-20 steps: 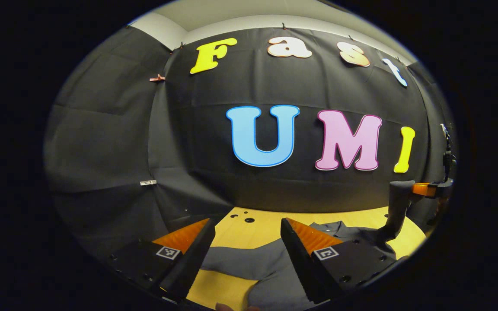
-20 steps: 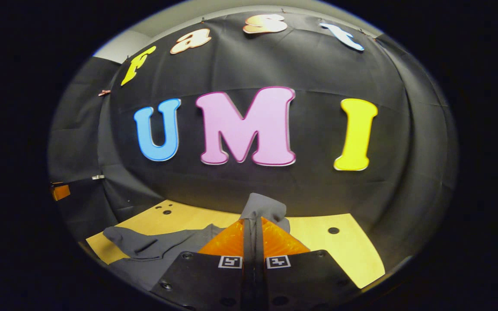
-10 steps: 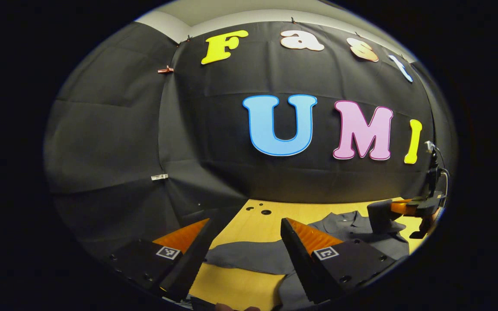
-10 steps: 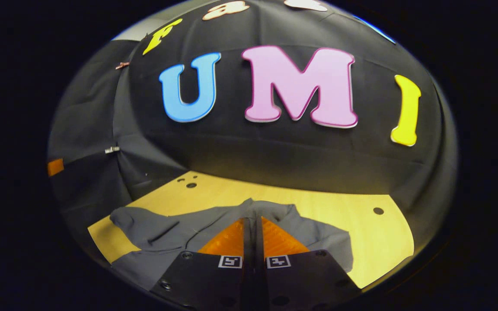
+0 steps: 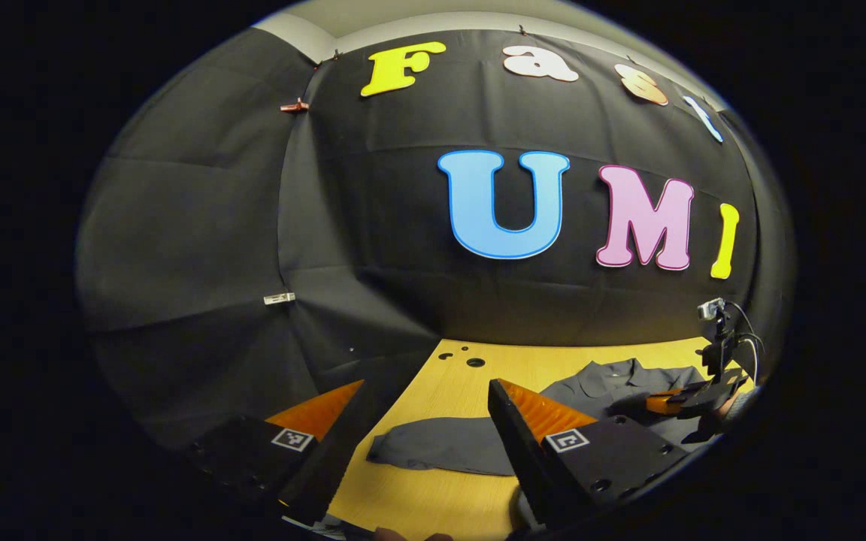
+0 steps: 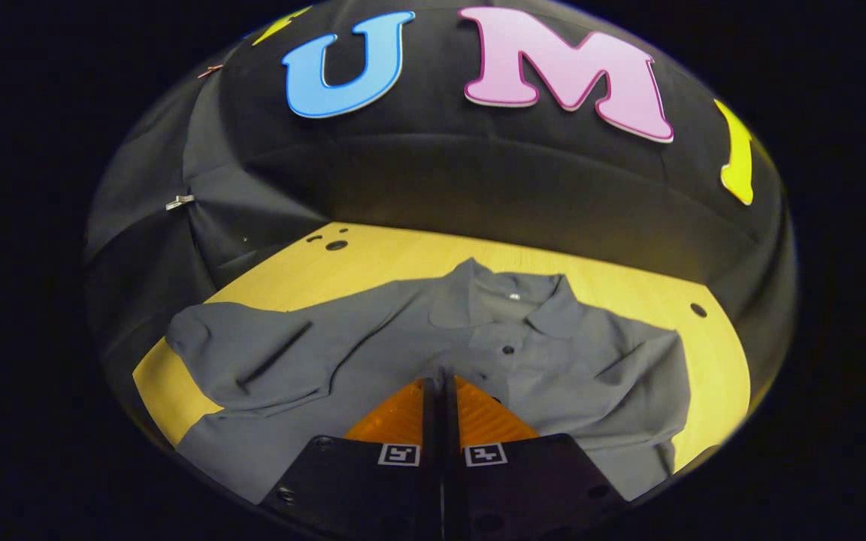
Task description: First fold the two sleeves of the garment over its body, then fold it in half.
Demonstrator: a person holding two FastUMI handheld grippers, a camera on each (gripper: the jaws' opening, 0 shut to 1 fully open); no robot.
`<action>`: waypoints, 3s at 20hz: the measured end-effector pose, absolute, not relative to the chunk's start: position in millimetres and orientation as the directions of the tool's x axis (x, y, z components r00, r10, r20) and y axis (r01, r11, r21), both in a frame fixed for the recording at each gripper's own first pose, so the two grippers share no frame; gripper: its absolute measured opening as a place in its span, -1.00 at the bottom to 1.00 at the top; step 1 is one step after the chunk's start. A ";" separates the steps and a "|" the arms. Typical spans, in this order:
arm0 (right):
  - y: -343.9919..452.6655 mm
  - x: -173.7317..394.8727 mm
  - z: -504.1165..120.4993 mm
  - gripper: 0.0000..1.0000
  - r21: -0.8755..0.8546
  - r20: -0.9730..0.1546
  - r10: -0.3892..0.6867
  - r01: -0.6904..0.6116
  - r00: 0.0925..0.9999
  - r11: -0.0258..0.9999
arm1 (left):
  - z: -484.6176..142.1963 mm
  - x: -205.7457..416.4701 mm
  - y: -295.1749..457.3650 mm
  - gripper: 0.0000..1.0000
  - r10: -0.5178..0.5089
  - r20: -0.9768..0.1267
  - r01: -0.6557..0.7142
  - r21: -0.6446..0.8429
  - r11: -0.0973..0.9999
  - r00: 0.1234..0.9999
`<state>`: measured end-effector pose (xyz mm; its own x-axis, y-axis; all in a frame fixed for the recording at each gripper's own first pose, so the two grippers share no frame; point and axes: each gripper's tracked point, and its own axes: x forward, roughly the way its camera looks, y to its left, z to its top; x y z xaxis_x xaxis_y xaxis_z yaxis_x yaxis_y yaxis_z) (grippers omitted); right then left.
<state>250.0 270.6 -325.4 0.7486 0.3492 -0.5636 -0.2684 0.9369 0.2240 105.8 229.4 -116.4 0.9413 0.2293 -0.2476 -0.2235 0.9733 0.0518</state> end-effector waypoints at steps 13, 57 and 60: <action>297.8 218.4 -310.0 0.32 0.351 -0.587 0.426 -0.257 0.689 0.900 | -203.4 137.8 272.1 0.92 0.193 -0.339 -0.190 0.043 0.981 0.921; 82.0 127.9 -242.8 0.75 0.266 -0.518 0.141 0.002 0.843 0.964 | -290.5 212.7 266.1 -0.79 0.156 -0.545 -0.112 0.114 0.987 0.824; 64.4 126.5 -242.6 0.77 0.279 -0.515 0.136 0.015 0.846 0.960 | -242.4 214.8 242.0 -0.79 0.154 -0.485 -0.136 0.073 0.988 0.861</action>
<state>126.5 64.4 -242.6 0.8461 0.1362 -0.5154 0.0152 0.9603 0.2787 214.8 242.0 -242.4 0.8607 0.1544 -0.4852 -0.1362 0.9880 0.0728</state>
